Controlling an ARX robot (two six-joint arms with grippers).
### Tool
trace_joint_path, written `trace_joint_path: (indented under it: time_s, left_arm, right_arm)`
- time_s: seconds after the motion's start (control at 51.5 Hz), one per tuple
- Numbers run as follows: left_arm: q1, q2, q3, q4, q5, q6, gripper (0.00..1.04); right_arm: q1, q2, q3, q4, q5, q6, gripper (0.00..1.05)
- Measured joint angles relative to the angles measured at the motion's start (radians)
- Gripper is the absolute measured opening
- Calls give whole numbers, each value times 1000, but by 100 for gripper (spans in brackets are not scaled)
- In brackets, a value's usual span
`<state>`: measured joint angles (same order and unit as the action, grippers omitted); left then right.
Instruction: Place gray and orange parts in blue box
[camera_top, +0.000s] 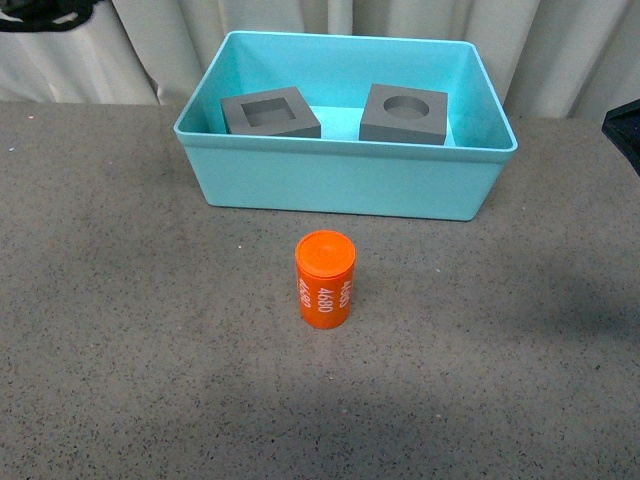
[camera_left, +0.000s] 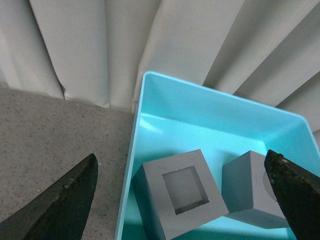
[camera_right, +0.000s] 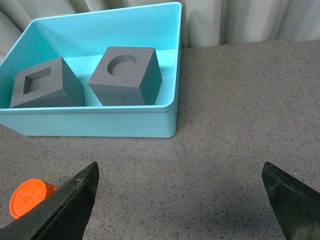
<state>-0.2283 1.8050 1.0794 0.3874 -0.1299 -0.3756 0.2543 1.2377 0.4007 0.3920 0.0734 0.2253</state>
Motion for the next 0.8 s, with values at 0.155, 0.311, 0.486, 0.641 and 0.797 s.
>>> trace_joint_path:
  time_s: [0.155,0.311,0.486,0.641,0.797]
  left_arm:
    - [39,-232,-277,145,-20,-4,98]
    - [79,-480,-547,151,2,33,98]
    - [129,-774,-773,53,10,53,98]
    - [180,-977,-908,-56,19,57,98]
    - [233,-1114,-978,-168,-5,87,98]
  right_arm:
    - [0,0,0,0,0,0,95]
    - [0,0,0,0,0,0,95]
    - [0,0,0,0,0,0,95]
    - [0,0,0,0,0,0,95]
    - [0,0,0,0,0,0,95]
